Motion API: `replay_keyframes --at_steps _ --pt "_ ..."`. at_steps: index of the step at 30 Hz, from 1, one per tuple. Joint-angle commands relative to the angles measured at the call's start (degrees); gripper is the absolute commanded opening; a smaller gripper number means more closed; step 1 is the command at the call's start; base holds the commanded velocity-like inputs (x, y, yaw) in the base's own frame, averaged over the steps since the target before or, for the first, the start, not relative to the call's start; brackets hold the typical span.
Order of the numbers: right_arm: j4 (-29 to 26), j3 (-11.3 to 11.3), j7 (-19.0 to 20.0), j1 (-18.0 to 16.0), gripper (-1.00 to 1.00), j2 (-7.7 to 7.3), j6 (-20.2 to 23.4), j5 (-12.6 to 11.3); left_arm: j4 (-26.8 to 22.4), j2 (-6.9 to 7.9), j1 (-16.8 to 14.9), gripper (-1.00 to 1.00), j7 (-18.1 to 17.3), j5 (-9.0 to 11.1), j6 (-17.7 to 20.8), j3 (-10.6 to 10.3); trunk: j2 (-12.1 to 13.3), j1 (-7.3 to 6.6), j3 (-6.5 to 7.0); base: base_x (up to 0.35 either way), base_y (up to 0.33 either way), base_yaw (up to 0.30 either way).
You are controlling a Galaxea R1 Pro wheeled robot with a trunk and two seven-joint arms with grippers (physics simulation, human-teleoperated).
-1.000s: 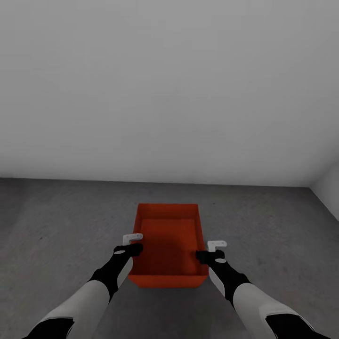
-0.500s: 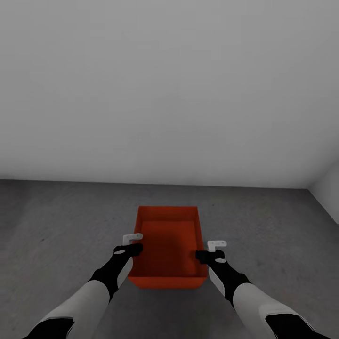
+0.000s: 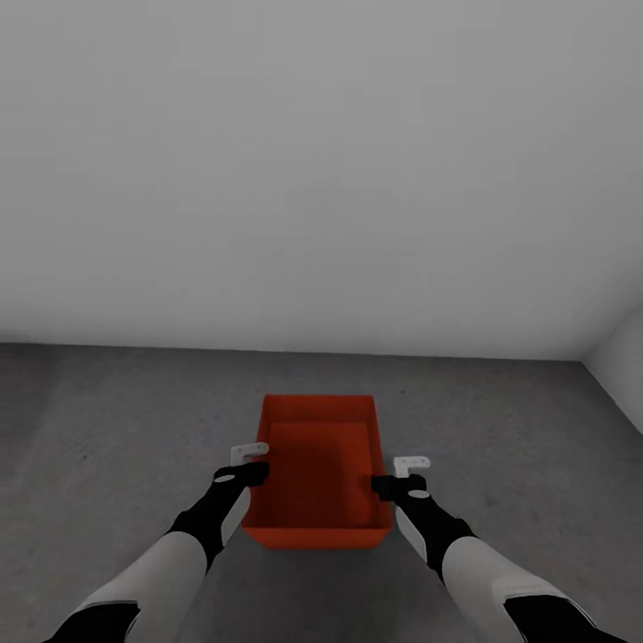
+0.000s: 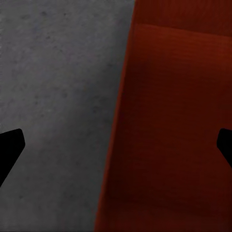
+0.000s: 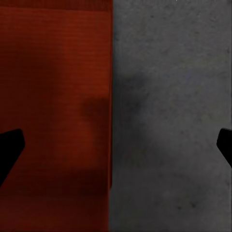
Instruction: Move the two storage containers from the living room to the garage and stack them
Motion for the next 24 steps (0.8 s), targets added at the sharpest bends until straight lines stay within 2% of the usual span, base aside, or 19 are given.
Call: replay_keyframes --at_steps 1,24 --pt "0.0 0.2 -0.3 0.0 1.0 -0.03 0.2 0.2 -0.1 -0.06 0.0 1.0 0.1 0.1 0.3 0.3 0.4 -0.23 0.15 0.0 0.0 0.0" --pt "0.0 0.2 -0.3 0.0 1.0 -0.22 -0.3 0.2 -0.1 0.02 0.0 1.0 0.1 0.1 0.3 0.7 9.6 -5.28 4.27 0.0 0.0 0.0"
